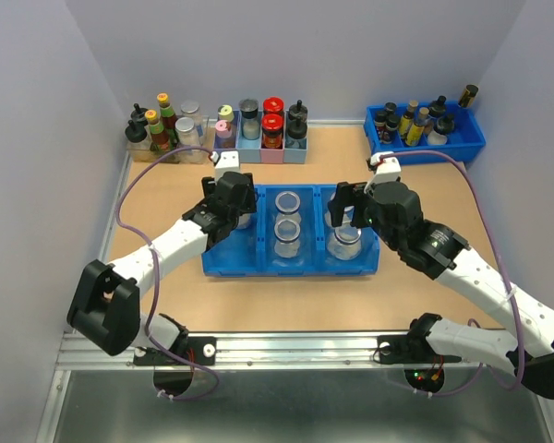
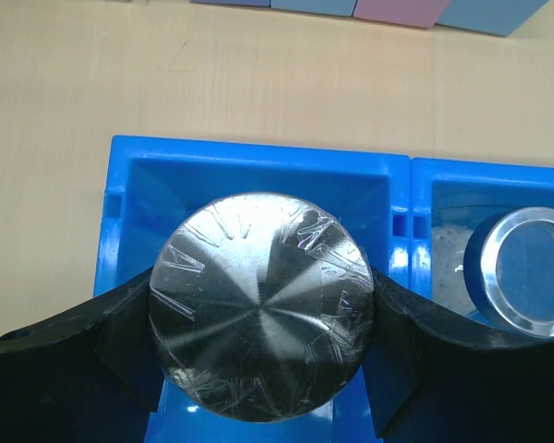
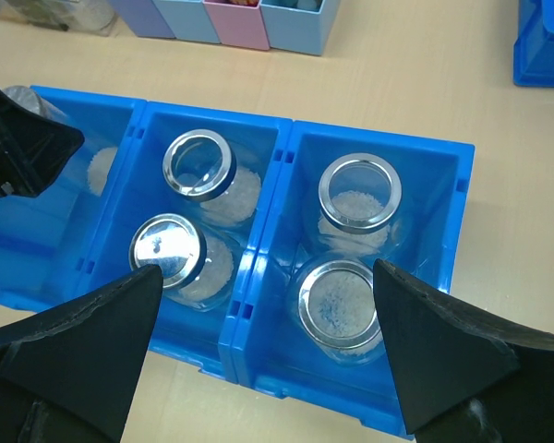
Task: Organize the condiment bottles
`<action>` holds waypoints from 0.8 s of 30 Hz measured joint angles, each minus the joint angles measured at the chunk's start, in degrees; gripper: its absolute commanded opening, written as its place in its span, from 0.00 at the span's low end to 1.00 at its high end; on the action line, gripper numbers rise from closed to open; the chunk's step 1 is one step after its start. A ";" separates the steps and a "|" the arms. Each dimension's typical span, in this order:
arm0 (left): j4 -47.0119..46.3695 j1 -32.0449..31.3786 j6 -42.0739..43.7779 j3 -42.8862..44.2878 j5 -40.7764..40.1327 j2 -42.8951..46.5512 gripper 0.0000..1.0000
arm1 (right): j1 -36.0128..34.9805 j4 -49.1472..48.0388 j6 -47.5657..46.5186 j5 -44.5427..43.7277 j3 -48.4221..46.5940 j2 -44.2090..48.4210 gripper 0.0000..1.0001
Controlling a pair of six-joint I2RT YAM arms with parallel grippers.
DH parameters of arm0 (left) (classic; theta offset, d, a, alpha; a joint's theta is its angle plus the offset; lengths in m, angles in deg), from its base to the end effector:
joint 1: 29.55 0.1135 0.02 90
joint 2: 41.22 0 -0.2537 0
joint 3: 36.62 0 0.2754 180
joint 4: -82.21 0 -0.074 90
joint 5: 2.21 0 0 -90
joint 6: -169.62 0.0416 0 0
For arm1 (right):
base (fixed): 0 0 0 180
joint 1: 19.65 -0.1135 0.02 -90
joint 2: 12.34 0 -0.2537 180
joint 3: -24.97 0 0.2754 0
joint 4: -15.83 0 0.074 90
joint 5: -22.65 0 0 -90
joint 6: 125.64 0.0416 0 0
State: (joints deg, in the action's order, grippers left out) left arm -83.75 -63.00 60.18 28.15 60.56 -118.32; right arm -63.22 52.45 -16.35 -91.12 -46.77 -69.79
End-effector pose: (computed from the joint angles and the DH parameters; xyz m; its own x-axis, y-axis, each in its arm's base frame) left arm 0.2874 -0.1670 0.2527 -0.3988 -0.0913 -0.9125 0.0163 0.9942 -0.1065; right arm 0.1956 0.1630 0.3527 -0.3790 0.0568 -0.9237 -0.2495 0.9549 0.1610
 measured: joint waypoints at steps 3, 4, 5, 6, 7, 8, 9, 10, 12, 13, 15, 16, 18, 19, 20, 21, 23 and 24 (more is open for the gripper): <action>0.00 -0.20 -0.37 -0.02 -0.42 -1.44 0.00 | 0.00 0.00 -0.02 0.00 0.00 0.02 1.00; -0.02 -0.24 -0.55 -0.02 -0.61 -1.60 0.00 | 0.00 0.00 -0.02 0.00 0.00 0.02 1.00; -0.04 -0.24 -0.68 -0.02 -0.70 -1.64 0.00 | 0.00 0.00 0.00 0.00 0.00 0.02 1.00; -0.13 -0.26 -0.79 -0.02 -0.87 -1.64 0.00 | 0.00 0.00 0.00 0.00 0.00 0.02 1.00; -0.28 -0.26 -0.85 -0.02 -1.07 -1.64 0.00 | 0.00 0.00 0.00 0.02 0.00 0.02 1.00; -0.52 -0.26 -0.92 -0.02 -1.25 -1.64 0.00 | 0.00 0.00 0.00 0.02 0.00 0.02 1.00; -0.63 -0.24 -0.98 -0.02 -1.42 -1.66 0.00 | 0.00 0.00 0.00 0.02 0.02 0.02 1.00; -0.74 -0.24 -1.01 -0.02 -1.53 -1.66 0.00 | 0.00 0.00 0.00 0.02 0.02 0.02 1.00; -0.87 -0.24 -1.18 -0.02 -1.64 -1.70 0.07 | 0.00 0.00 0.02 0.02 0.02 0.02 1.00; -0.85 -0.24 -1.29 0.00 -1.70 -1.81 0.10 | 0.00 0.00 0.02 0.04 0.04 0.02 1.00; -0.76 -0.26 -1.62 -0.02 -1.75 -2.05 0.18 | 0.00 0.00 0.04 0.04 0.09 0.02 1.00; -0.76 -0.24 -1.77 0.00 -1.77 -2.21 0.22 | 0.00 0.00 0.04 0.04 0.09 0.02 1.00; -0.63 -0.24 -2.23 -0.02 -1.75 -2.51 0.28 | 0.00 0.00 0.07 0.04 0.09 0.07 1.00; -0.37 -0.26 -2.51 -0.02 -1.75 -2.64 0.32 | 0.00 0.00 0.09 0.04 0.13 0.11 1.00; -0.22 -0.24 -2.64 -0.02 -1.75 -2.67 0.35 | 0.00 0.02 0.09 0.04 0.13 0.11 1.00; 0.07 -0.24 -2.91 -0.02 -1.77 -2.67 0.38 | 0.00 0.00 0.13 0.04 0.13 0.11 1.00; 0.26 -0.26 -3.26 -0.02 -1.88 -2.67 0.47 | 0.00 0.00 0.24 0.04 0.20 0.11 1.00; 0.42 -0.26 -3.43 -0.02 -2.01 -2.67 0.51 | 0.00 -0.02 0.26 0.07 0.33 0.13 1.00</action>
State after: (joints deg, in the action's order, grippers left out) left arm -83.33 -63.26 56.75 28.12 58.55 -120.99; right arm -63.22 52.42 -16.09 -91.06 -46.44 -69.66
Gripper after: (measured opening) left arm 0.790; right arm 0.998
